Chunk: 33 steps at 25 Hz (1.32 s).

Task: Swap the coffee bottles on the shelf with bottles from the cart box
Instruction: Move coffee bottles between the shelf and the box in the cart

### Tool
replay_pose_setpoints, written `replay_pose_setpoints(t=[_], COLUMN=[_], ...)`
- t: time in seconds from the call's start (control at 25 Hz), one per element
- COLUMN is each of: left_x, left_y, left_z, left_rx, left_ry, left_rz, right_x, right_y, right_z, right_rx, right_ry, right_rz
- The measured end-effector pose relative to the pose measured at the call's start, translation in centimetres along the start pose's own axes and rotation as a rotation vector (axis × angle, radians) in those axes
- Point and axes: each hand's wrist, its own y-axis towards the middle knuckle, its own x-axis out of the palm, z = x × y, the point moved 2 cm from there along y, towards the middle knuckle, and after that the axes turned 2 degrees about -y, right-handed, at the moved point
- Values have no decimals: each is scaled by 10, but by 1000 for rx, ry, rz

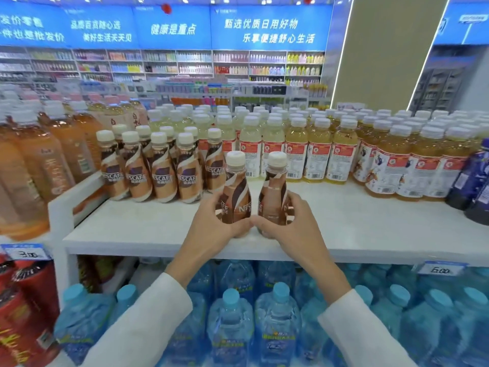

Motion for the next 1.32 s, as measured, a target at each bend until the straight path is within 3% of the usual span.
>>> replay_pose_setpoints(t=[0.16,0.36,0.52,0.68,0.92,1.32], left_x=[-3,-8,2,0,-1,-127], left_y=[-1,-1,-9,-10,-18,-33], left_z=[-2,-6,-3,-3,2,-28], left_rx=[-35,-77,-7,4,10,-120], left_ry=[53,-82,-45,-4,32,102], left_rz=[80,-41,15,91,136,411], right_x=[0,-11,-2,-2,5,102], right_y=[1,8,-1,-4,-9,67], right_z=[4,14,9,9,5,-29], right_rx=[-40,38,-1,10,10,-40], right_ry=[-92,202,38,55,30,-8], right_rz=[89,-147,-41,-50,73,-111])
